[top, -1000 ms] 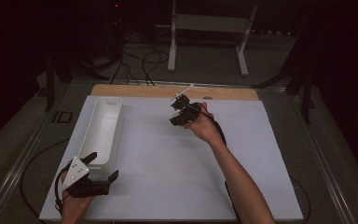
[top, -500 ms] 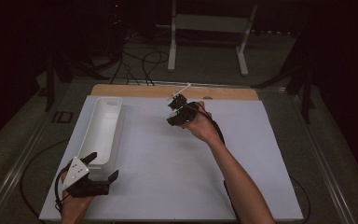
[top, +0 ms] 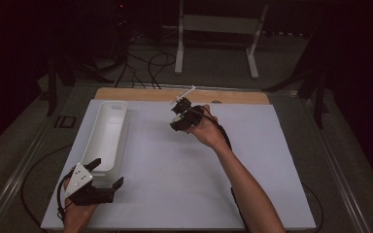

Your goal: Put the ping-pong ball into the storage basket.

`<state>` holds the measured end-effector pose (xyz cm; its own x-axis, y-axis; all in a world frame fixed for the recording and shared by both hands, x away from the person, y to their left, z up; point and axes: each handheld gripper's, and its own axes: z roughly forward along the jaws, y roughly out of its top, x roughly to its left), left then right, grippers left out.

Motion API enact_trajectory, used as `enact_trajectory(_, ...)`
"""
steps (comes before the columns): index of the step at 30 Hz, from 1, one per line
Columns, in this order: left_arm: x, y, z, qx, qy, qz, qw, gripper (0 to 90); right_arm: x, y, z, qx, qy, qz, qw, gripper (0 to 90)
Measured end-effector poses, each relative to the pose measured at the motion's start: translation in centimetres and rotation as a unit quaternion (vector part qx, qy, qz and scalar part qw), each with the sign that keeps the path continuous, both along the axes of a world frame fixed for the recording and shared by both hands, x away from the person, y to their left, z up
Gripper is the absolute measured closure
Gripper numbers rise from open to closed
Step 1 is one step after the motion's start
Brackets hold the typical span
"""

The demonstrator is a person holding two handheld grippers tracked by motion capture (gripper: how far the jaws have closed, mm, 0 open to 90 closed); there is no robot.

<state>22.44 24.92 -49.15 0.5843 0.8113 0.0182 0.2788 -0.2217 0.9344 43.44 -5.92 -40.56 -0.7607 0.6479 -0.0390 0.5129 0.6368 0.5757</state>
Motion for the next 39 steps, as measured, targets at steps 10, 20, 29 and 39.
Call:
enact_trajectory(10,0.0,0.0,0.0,0.000,0.000,0.000,1.0000,0.9,-0.1,0.3,0.3,0.003,-0.002,0.003,1.0000,50.3)
enact_trajectory(20,0.0,0.0,0.0,0.000,0.000,0.000,1.0000,0.9,-0.3,0.8,0.7,0.006,-0.005,0.009,0.9999,50.3)
enact_trajectory(29,0.0,0.0,0.0,0.000,0.000,0.000,1.0000,0.9,-0.5,1.1,0.8,0.008,-0.005,0.014,0.9998,50.3)
enact_trajectory(39,0.0,0.0,0.0,-0.002,0.000,0.000,1.0000,0.9,-0.7,1.7,1.2,0.011,-0.010,0.023,0.9996,50.2)
